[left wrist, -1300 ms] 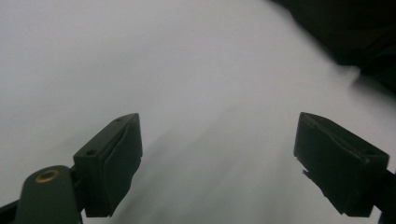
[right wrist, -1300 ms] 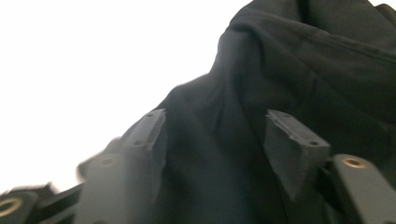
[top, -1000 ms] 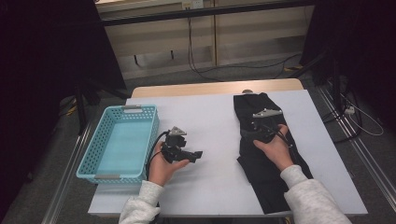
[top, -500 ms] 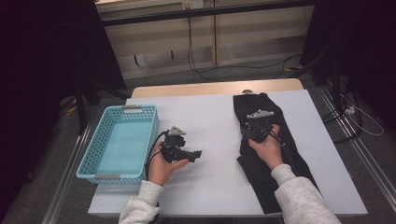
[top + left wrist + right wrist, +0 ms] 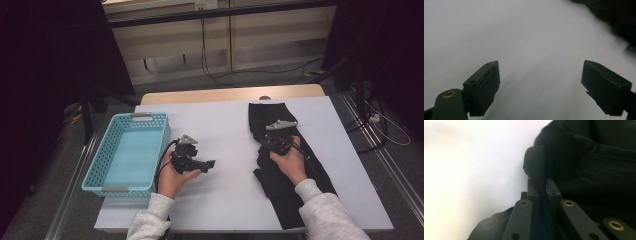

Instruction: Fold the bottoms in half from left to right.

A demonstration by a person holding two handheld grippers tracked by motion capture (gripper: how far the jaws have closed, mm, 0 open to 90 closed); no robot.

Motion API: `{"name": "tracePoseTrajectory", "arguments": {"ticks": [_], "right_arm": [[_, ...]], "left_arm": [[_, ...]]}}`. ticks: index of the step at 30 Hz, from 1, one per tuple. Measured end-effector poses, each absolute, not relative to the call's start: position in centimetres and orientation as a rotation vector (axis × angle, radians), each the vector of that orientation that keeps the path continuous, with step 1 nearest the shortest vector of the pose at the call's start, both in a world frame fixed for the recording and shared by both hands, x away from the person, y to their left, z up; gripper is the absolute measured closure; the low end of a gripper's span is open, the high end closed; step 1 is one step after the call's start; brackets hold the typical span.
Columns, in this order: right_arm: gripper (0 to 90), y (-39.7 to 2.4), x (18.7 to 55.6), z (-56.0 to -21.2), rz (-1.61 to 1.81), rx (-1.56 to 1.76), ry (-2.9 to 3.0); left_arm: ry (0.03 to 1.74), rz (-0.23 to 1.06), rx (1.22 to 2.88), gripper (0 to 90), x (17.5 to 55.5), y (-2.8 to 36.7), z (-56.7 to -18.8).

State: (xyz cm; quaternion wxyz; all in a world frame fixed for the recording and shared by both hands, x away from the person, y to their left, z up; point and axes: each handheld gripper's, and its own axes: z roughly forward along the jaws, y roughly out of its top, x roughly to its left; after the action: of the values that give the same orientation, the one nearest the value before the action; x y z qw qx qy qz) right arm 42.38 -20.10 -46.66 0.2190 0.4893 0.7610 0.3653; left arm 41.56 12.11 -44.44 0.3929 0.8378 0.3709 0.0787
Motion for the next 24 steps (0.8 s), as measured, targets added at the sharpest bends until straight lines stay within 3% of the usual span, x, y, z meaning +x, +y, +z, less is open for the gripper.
{"name": "tracePoseTrajectory", "arguments": {"ticks": [21,24], "right_arm": [[84.2,-12.8,35.6,-46.4,1.155,0.933,2.447],[77.1,-12.6,35.4,-46.4,1.154,0.938,2.440]], "left_arm": [[1.059,0.174,2.039,16.6,43.5,11.2,-44.5],[1.059,0.168,2.039,21.1,44.2,10.6,-44.7]]}}
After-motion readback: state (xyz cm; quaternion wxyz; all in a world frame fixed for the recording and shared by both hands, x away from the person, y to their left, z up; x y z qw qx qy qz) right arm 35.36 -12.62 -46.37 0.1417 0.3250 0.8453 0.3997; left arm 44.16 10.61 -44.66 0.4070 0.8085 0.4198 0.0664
